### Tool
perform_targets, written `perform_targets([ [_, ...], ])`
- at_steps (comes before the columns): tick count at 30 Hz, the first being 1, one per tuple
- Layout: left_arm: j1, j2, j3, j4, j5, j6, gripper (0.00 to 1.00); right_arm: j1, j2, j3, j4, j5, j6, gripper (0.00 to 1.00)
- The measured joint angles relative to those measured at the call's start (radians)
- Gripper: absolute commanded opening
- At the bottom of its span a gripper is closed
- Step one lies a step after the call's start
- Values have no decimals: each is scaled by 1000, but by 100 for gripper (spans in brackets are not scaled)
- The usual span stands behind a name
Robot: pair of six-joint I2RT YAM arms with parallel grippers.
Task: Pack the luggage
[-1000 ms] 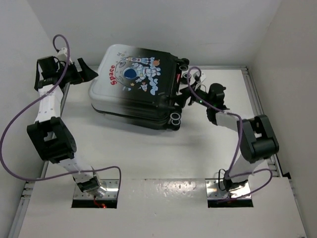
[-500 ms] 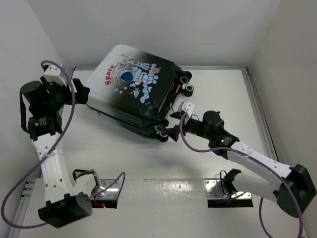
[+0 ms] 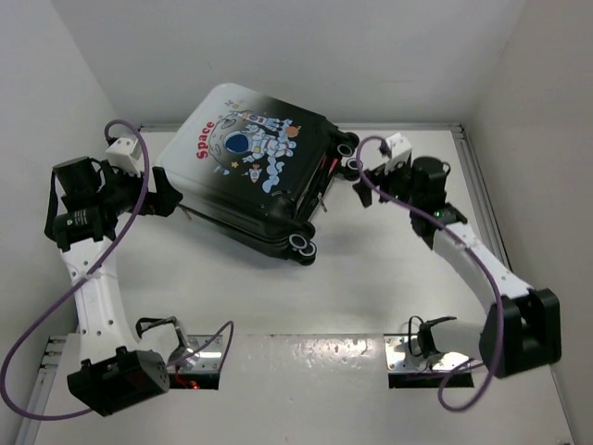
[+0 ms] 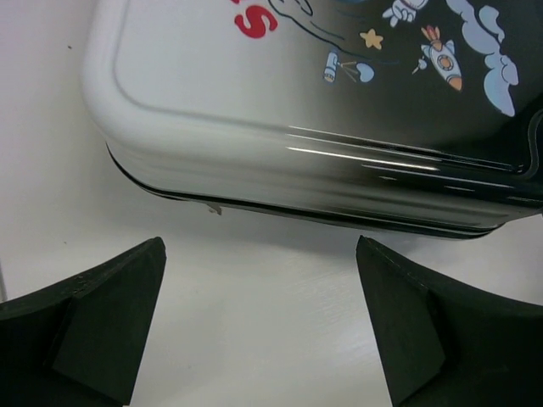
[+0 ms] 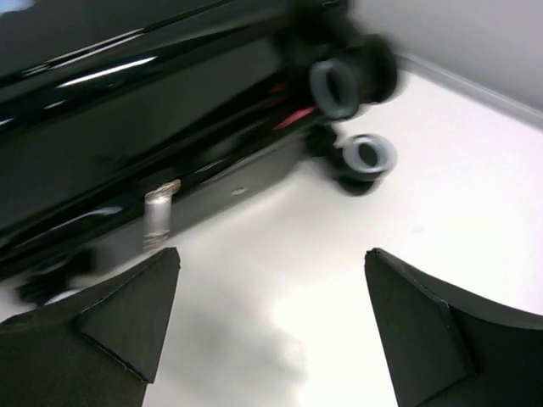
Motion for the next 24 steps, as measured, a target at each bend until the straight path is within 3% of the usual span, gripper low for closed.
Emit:
perform_targets([
  [2,1,25,0,-4,8,2,99,-57,80,91,-20,-17,-24,93],
  [3,1,39,0,-6,10,3,99,-85,124,145,-36,-29,-47,100],
  [6,1,79,0,-8,14,5,99,-122,254,313,-101,-57,-160,100],
  [15,16,159,0,-14,25,9,99,-156,686,963,-514,-290,-432,100],
  [19,35,185,5,-14,26,9,99,-155,818,1123,-642,-331,-487,100],
  [24,57,212,22,-13,31,9,99,-138,924,1198,-724,-336,-525,100],
])
